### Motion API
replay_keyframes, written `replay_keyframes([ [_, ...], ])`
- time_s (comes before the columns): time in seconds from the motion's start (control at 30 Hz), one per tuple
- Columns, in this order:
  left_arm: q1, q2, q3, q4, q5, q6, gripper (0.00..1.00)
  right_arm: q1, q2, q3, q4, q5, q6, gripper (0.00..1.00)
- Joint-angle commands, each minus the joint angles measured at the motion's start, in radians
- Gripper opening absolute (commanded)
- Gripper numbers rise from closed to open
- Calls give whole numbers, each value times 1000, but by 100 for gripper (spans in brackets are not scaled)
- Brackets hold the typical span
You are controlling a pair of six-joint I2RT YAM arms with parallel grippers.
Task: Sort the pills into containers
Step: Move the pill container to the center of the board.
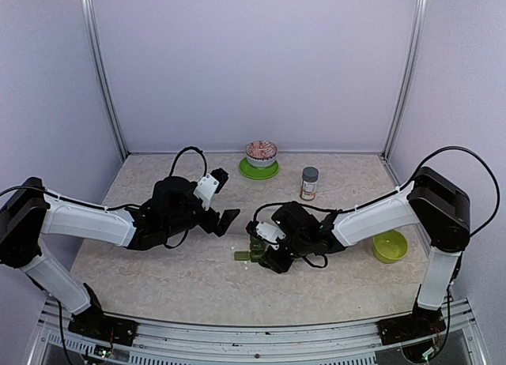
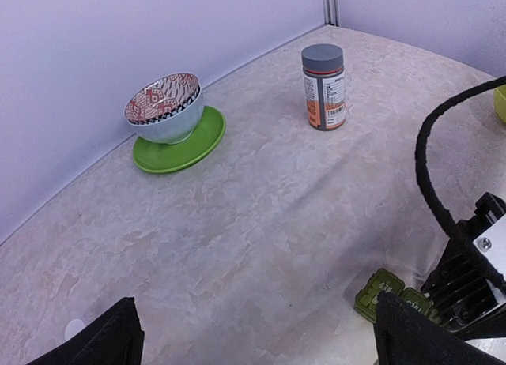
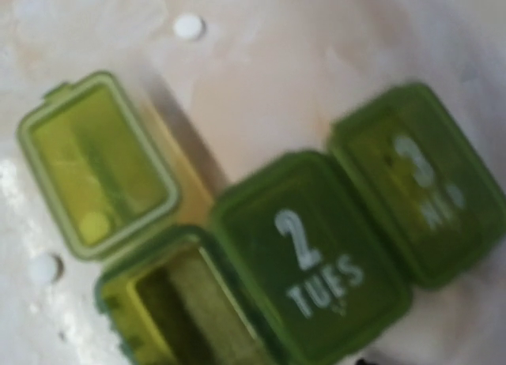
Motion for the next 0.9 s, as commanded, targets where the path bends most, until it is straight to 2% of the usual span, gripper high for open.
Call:
replay_keyframes([
  [0.0,8,-12,-9,19,-11,-6,99,-10,58,38,-54,44,-52,54],
  [0.67,9,-11,-8,20,-7,-8,99,-107,93,97,-84,72,-51,54],
  [0.87,9,-17,-15,26,-20,-14,99,-107,40,75,-109,88,-63,61],
])
